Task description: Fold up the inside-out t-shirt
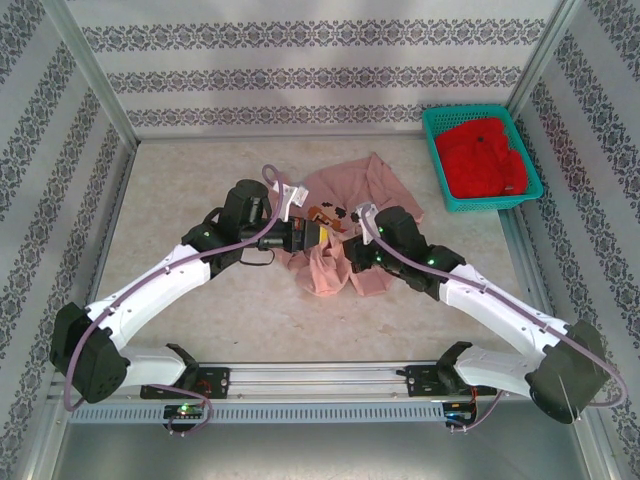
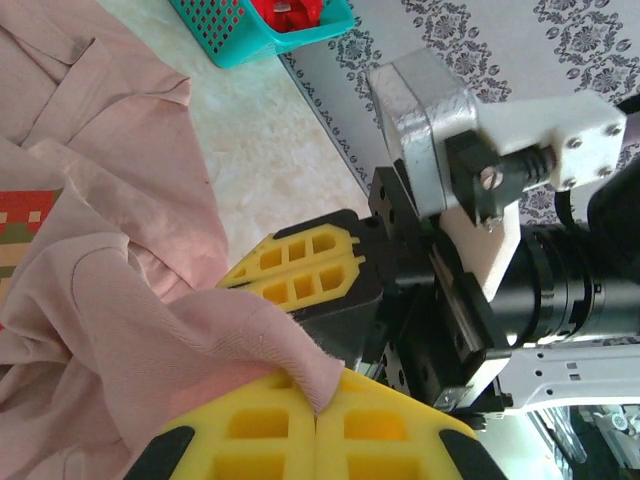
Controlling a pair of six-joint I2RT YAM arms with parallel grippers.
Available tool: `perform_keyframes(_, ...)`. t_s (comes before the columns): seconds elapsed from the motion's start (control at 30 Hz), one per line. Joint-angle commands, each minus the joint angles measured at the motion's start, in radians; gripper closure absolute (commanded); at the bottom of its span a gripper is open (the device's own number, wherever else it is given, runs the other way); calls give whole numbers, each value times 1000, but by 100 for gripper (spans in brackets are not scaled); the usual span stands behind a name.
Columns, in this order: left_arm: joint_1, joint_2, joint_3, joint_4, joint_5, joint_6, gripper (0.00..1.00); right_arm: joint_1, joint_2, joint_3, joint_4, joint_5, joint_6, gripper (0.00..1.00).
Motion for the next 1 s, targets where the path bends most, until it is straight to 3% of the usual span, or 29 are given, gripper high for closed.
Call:
perform_keyframes(0.0, -14, -32, -9, -7, -18, 29, 100, -24, -28, -37, 74, -212, 6, 100)
perform_keyframes(0.07, -14, -33, -8, -6, -24, 27, 100, -29, -43, -45, 57, -247, -3, 97)
perform_keyframes(0.27, -14, -32, -6, 2, -16, 21, 100, -22, -63, -78, 61, -263, -24, 71)
perform_keyframes(0.4, -14, -31, -5, 3, -15, 17, 100, 2, -34, -81, 82, -265, -32, 65)
perform_keyframes(0.5, -14, -33, -7, 3, -16, 17, 100, 11, 8, -68, 98, -268, -34, 67)
perform_keyframes(0.63, -15, -44, -10, -42, -81, 43, 100, -7, -10, -54, 113, -307, -13, 100)
perform_keyframes(0.8, -12, -64, -18, -163, -406, 110, 98, -77, -100, -136, 318, -562, 143, 100)
perform_keyframes(0.97, -12, -23, -2, -197, -391, 179, 83, -98, -108, -176, 460, -648, 252, 100)
